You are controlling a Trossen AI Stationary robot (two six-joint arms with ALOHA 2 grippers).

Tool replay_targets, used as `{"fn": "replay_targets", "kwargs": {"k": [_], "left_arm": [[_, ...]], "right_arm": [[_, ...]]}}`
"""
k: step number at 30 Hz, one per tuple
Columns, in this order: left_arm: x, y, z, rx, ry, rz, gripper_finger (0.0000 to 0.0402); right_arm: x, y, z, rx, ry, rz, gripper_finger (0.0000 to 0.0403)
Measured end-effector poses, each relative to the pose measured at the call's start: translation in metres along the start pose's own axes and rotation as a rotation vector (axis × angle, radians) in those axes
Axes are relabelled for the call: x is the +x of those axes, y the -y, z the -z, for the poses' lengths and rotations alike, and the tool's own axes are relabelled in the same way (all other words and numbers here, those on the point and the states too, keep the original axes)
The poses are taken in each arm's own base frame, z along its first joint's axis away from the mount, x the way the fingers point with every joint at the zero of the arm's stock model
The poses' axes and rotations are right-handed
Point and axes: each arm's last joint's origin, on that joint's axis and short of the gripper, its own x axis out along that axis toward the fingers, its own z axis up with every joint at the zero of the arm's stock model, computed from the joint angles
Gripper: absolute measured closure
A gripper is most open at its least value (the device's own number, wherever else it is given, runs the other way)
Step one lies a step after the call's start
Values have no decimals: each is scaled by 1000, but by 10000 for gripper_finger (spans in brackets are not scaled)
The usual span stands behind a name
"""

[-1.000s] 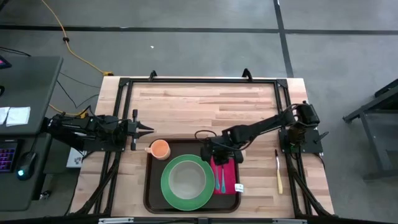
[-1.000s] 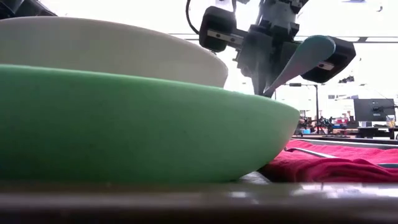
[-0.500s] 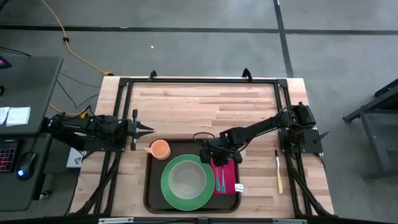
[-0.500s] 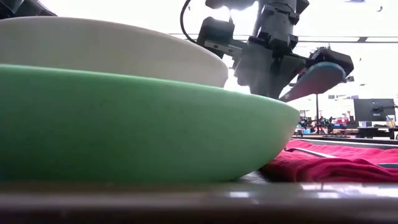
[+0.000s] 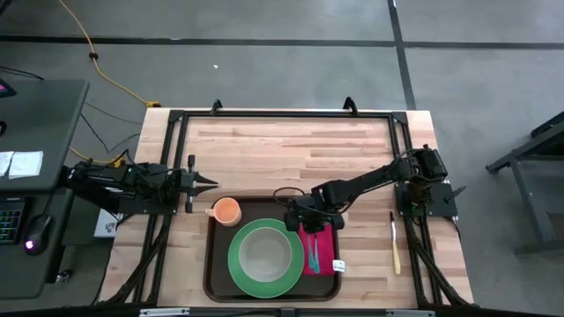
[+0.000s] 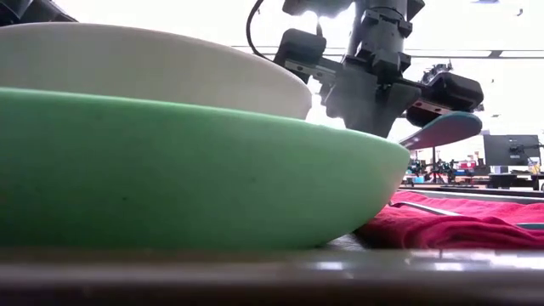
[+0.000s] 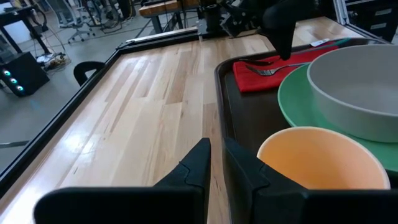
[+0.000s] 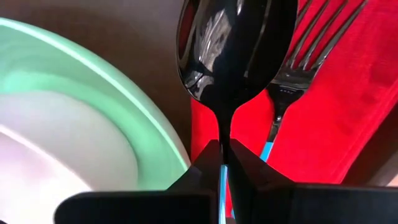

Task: Set up tray
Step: Put the blue spoon on top of the red table napkin in between of the green plate and blue fork

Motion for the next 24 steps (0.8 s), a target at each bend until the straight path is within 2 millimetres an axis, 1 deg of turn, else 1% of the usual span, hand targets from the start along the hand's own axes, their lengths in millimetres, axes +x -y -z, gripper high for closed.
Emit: {"fn": "replay_targets", "kwargs": {"k": [16,24], "left_arm": [[0,0,0,0,0,0,328],[0,0,0,0,0,1,328]], "right_arm": [[0,0,1,-23,18,-1,402],[2,1,7,-37,11,-3,402]]}}
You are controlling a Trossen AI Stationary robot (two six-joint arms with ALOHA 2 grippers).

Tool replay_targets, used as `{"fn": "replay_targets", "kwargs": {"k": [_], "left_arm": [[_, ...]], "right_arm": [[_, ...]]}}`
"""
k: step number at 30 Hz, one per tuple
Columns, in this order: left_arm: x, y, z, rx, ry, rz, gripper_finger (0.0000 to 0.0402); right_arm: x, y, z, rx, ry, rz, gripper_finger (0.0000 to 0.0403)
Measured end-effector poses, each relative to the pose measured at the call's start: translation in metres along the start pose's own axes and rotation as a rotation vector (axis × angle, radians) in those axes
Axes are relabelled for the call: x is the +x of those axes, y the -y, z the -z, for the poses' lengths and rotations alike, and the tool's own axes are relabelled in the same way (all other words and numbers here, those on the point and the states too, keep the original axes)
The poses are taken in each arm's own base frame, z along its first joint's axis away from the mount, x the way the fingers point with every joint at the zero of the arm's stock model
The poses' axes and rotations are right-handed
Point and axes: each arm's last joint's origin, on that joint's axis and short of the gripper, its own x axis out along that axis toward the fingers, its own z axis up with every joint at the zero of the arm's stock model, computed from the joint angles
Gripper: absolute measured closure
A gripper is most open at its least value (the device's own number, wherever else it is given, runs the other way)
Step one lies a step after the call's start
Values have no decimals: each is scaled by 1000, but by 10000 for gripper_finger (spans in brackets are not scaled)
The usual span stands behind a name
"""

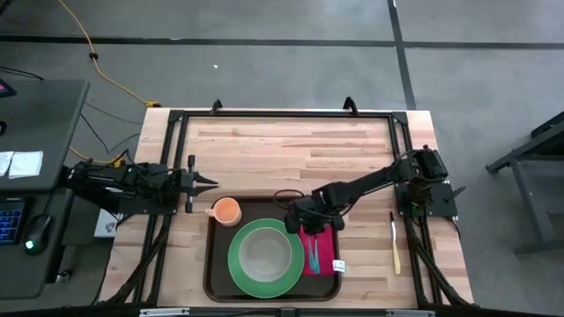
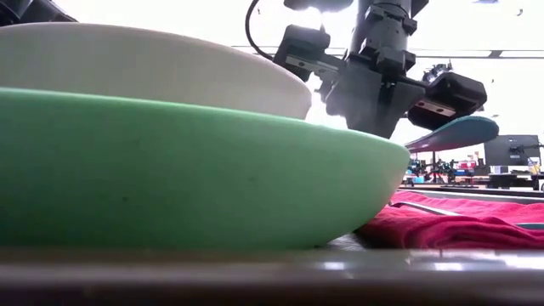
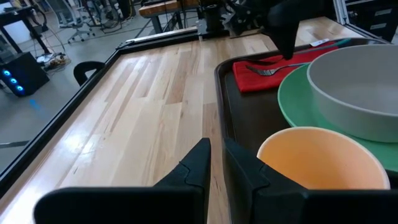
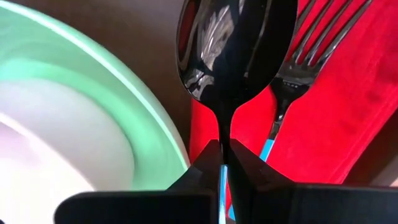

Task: Set up tray
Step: Put the blue spoon on top of the red table napkin in between of the green plate and blue fork

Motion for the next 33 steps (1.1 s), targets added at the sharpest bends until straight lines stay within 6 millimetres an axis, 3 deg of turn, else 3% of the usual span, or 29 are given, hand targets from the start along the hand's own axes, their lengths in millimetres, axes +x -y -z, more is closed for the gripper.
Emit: {"fn": "replay_targets", "kwargs": {"k": [15,33], "left_arm": [[0,0,0,0,0,0,328],[0,0,0,-1,1,0,328]], "right_arm": [[1,-1,3,-12,2,-15,402],[18,7,-2,-12,-22,-12,402]]}}
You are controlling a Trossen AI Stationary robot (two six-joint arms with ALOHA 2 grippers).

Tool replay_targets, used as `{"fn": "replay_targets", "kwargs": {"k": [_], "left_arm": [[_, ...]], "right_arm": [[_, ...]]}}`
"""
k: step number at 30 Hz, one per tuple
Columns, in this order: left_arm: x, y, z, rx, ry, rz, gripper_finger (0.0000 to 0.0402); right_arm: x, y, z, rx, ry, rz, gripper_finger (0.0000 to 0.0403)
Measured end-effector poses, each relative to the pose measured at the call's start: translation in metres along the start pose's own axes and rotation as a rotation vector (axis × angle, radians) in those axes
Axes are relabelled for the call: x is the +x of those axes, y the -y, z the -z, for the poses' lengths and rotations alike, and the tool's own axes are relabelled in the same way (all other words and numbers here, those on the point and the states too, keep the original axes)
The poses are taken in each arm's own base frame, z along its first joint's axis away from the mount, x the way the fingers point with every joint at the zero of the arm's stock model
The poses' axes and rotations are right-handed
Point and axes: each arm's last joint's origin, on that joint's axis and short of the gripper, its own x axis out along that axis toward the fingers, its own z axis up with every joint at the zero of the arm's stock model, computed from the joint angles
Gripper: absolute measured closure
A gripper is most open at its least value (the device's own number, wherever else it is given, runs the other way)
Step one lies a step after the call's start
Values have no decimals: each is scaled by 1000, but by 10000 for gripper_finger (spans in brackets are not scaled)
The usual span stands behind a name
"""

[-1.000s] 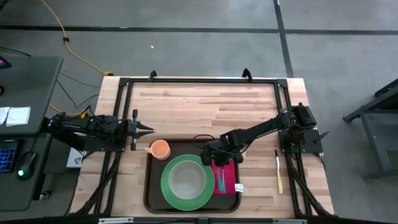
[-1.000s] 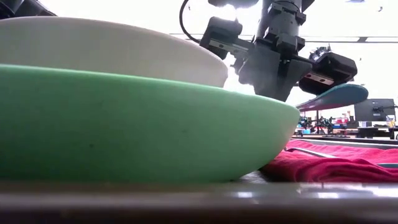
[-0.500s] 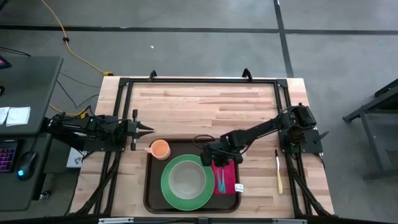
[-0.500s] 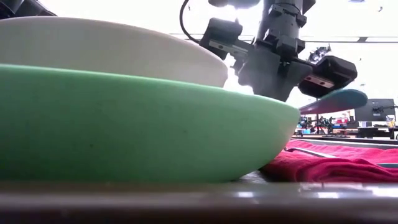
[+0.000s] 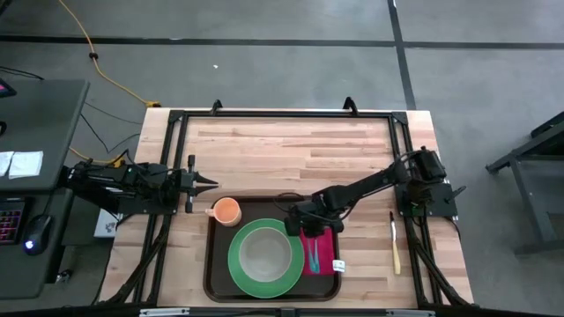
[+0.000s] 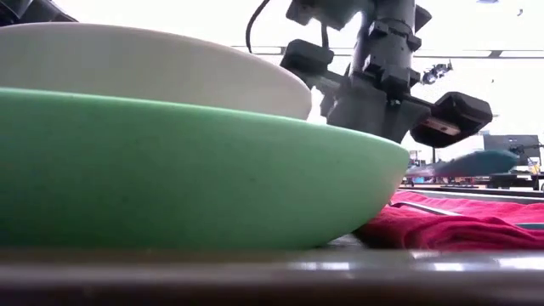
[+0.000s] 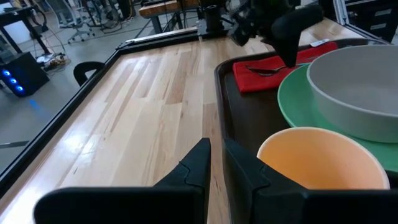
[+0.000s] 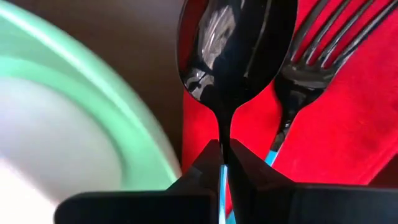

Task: Set up tray
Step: Put the blue spoon on top of the red table napkin in between of the green plate and blue fork

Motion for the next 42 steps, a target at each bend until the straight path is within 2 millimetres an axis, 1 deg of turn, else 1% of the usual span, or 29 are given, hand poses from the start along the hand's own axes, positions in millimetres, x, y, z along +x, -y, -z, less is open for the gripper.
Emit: {"fn": "replay_targets", "kwargs": {"k": [3,7,28,34,42], "left_arm": [[0,0,0,0,0,0,328],[0,0,0,0,0,0,328],[0,0,0,0,-1,1,328],[0,0,0,0,-1,1,328],[0,0,0,0,1,7,328]], "right_arm": [[10,0,-2,0,-30,12,402],[14,-1,-3,-10,-35,0,402],[14,2,-5,39,-3,37,402],[14,2,-5,57,-2,34,402],[14,-1,-5,55,-3,-1,392]]}}
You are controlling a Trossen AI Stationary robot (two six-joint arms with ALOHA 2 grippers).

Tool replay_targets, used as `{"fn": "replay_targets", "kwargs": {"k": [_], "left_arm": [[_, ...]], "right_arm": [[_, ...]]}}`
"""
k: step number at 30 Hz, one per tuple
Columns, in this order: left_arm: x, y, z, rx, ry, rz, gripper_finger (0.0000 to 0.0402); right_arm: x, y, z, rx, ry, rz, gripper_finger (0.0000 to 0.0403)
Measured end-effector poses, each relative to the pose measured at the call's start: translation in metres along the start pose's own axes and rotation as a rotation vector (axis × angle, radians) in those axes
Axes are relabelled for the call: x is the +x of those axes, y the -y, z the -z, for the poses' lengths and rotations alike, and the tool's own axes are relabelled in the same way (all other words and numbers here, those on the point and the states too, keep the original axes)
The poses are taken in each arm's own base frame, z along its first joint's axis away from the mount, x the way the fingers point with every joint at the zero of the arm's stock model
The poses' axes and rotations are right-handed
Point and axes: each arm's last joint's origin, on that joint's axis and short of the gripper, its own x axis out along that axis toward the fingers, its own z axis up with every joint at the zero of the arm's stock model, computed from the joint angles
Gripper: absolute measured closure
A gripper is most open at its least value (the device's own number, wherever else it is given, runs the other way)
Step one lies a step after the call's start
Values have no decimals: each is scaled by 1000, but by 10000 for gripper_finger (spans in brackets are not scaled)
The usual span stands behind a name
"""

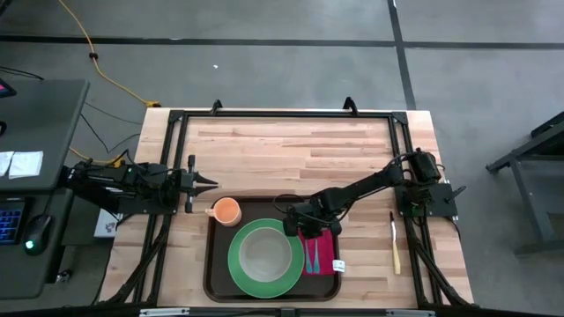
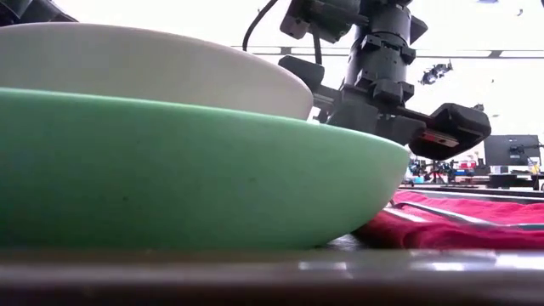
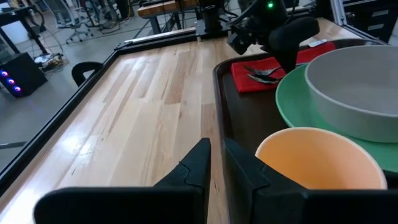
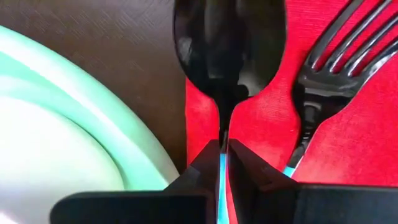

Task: Set up tray
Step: Put the blue spoon on top of the red table napkin in between of the green plate and blue fork

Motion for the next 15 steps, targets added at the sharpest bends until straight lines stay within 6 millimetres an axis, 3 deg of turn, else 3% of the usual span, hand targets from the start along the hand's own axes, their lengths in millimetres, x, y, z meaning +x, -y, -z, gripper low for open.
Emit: {"fn": "replay_targets", "kwargs": {"k": [15], "left_arm": [[0,1,0,0,3,21,328]], "right_arm": [[3,5,-4,11,0,16,395]]}}
